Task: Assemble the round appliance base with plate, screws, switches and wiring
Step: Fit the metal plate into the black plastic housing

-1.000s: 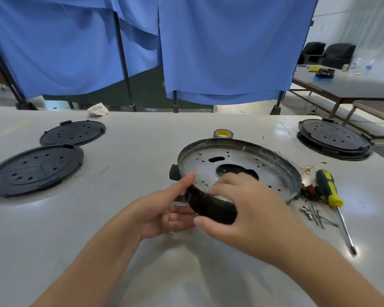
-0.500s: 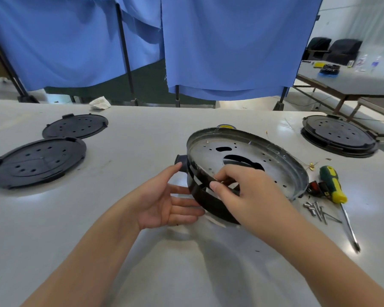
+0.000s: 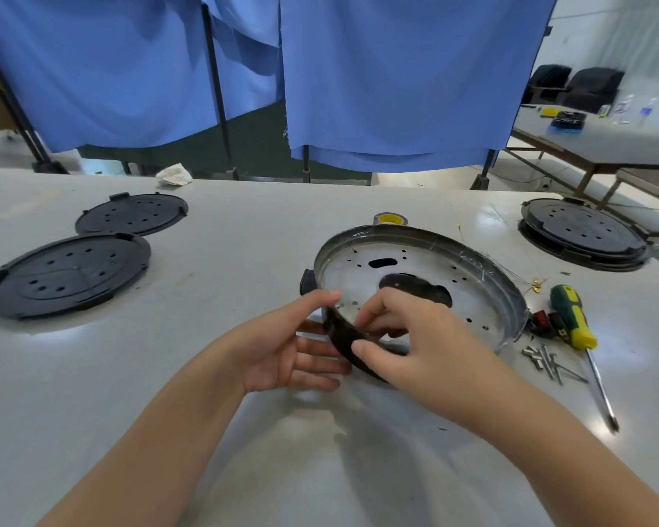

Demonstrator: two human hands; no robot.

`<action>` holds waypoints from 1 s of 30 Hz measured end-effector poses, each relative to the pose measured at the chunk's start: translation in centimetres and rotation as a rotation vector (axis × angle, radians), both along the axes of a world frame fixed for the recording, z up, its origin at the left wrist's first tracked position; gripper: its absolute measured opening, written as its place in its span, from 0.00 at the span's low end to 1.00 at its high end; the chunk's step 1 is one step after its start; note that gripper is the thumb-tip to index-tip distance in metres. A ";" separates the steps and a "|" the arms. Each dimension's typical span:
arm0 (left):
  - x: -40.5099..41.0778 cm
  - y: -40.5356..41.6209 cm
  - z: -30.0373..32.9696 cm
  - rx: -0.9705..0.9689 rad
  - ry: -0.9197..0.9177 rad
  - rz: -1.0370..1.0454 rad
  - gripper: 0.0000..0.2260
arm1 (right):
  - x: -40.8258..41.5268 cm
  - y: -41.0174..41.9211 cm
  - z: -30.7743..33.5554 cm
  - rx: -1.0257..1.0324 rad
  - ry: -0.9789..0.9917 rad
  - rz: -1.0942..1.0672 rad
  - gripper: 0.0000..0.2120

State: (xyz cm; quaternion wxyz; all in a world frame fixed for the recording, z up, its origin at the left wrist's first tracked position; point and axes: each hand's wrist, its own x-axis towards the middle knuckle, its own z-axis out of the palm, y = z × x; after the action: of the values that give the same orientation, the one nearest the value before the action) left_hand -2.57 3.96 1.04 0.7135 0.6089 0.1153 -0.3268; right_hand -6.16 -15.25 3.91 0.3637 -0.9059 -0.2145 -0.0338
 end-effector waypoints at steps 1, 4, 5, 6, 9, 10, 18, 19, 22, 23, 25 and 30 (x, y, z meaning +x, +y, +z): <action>0.0 -0.1 -0.1 0.011 -0.010 -0.005 0.32 | 0.0 -0.1 0.1 -0.035 0.019 0.035 0.07; 0.1 -0.1 -0.2 0.023 -0.019 -0.002 0.30 | 0.5 -0.9 0.6 -0.127 0.001 0.069 0.10; 0.1 -0.1 -0.3 0.027 -0.023 -0.002 0.30 | 0.7 -1.2 0.7 -0.179 -0.016 0.068 0.13; 0.1 -0.1 -0.3 0.030 -0.028 -0.004 0.30 | 1.0 -1.3 0.9 -0.242 -0.025 0.070 0.16; 0.2 0.0 -0.4 0.038 -0.038 -0.011 0.32 | 1.5 -1.4 0.9 -0.403 -0.036 0.097 0.24; 0.2 0.0 -0.4 0.041 -0.042 -0.015 0.32 | 1.5 -1.3 0.8 -0.437 -0.049 0.110 0.25; 0.2 -0.1 -0.4 0.062 -0.067 -0.012 0.36 | 1.7 -0.6 0.4 -0.572 -0.179 0.147 0.21; 0.2 -0.2 -0.5 0.065 -0.070 -0.010 0.37 | 1.7 -0.6 0.4 -0.582 -0.193 0.151 0.20; 0.3 -0.2 -0.6 0.068 -0.070 0.007 0.38 | 1.7 -0.6 0.5 -0.598 -0.233 0.147 0.19; 0.3 -0.3 -0.6 0.067 -0.068 0.014 0.38 | 1.8 -0.6 0.5 -0.600 -0.245 0.139 0.18; 0.3 -0.3 -0.6 0.067 -0.063 0.028 0.39 | 1.7 -0.5 0.5 -0.603 -0.268 0.124 0.17; 0.3 -0.5 -0.7 0.071 -0.051 0.039 0.41 | 1.5 -0.2 0.3 -0.596 -0.299 0.102 0.16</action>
State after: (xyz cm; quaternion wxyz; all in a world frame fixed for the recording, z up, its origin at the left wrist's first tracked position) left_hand -2.23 3.47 0.31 0.7005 0.6395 0.1207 -0.2929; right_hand -4.63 -15.45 4.17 0.0486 -0.9455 -0.3108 -0.0838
